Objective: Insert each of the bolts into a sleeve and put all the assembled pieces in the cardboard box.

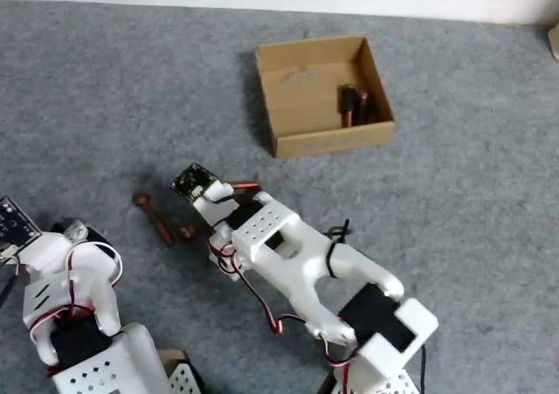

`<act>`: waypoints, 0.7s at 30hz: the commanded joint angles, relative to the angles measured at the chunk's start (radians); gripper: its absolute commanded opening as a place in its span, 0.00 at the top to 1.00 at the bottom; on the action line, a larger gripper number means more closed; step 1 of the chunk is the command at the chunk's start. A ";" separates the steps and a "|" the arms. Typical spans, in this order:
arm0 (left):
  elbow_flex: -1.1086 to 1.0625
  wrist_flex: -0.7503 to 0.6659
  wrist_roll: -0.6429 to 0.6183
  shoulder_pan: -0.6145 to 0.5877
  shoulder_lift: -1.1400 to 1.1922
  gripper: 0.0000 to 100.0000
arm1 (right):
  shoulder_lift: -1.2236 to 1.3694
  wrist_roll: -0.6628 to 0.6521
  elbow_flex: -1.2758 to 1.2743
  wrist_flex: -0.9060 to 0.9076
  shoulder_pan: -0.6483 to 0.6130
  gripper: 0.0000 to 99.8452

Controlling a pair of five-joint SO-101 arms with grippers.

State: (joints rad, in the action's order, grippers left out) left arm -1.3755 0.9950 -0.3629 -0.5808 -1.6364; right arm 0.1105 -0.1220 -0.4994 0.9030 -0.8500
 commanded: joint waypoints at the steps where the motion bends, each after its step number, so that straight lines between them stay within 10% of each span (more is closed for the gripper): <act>1: 0.036 -0.020 -0.002 0.024 -0.007 0.99 | 0.082 0.058 0.036 -0.038 -0.008 0.81; 21: 0.030 -0.023 -0.002 0.025 -0.007 0.99 | 0.150 0.157 0.150 0.111 0.002 1.00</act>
State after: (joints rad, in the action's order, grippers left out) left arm -1.3755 0.9920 -0.3629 -0.5808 -1.6364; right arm 0.2654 0.0253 -0.3583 0.9766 -0.8424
